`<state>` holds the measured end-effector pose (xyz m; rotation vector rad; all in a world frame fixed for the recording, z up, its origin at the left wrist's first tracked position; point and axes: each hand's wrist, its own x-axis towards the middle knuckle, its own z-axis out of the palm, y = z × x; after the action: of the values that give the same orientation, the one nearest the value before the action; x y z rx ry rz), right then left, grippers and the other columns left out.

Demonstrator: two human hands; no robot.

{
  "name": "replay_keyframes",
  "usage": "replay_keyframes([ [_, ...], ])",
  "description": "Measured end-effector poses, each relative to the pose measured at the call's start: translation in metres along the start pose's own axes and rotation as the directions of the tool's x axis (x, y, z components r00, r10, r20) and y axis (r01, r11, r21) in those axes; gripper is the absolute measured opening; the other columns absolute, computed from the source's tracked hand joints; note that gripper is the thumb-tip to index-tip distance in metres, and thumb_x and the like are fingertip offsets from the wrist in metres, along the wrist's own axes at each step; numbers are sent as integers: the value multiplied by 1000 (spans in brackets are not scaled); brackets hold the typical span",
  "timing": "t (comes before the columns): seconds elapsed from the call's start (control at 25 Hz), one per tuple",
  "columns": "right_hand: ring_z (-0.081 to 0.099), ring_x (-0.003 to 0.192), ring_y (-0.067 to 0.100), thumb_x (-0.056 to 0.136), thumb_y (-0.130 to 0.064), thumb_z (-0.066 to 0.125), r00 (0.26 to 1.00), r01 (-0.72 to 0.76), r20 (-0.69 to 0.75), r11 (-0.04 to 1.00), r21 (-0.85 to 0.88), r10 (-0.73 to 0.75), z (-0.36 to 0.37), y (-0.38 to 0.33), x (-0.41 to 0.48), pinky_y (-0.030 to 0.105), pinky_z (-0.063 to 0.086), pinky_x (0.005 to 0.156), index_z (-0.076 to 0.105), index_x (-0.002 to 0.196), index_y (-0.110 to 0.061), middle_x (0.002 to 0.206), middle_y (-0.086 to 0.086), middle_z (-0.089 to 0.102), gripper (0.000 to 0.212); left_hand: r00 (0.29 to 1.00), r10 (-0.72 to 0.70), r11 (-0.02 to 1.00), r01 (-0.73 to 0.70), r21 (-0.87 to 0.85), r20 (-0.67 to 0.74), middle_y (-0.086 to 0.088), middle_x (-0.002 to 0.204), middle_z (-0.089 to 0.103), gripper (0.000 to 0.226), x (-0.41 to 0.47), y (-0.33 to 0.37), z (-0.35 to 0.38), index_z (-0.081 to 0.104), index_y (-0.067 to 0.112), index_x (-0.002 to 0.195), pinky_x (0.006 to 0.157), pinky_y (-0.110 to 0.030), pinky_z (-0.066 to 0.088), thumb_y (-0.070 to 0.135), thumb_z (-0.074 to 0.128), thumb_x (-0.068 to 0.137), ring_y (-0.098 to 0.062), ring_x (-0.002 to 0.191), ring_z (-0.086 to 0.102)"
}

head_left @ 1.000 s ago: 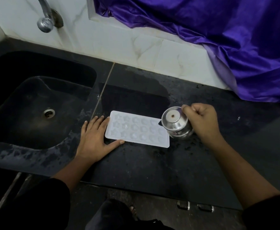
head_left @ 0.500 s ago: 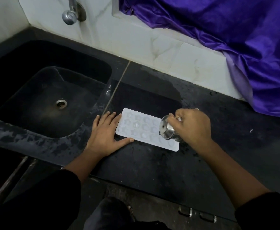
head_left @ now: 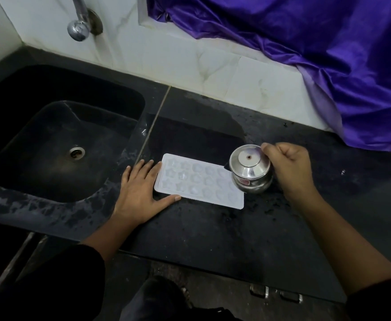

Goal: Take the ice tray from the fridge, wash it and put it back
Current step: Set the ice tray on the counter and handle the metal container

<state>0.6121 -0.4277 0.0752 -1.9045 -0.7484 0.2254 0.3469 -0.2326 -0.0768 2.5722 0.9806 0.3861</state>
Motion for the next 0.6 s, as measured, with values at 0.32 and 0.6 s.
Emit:
replay_keyframes([
  [0.32,34,44,13,91,-33,68,925,378,252,741,-554,-284,57,-25,-6,34,39,53,37,54,-13,45,0,34,53,1000,-16,1000,16,-3,17,-2,168,39,114,0,1,-1,35,26,163,132,-53,7,100,38,76,-23,161,22],
  [0.6,42,51,15,93,-38,60,886,463,372,558,-689,-276,80,-31,-8,26,24,50,42,53,-18,47,-5,39,49,999,-24,1000,24,7,38,-2,170,34,115,-1,1,-2,32,27,165,132,-52,3,101,38,77,-21,162,17],
])
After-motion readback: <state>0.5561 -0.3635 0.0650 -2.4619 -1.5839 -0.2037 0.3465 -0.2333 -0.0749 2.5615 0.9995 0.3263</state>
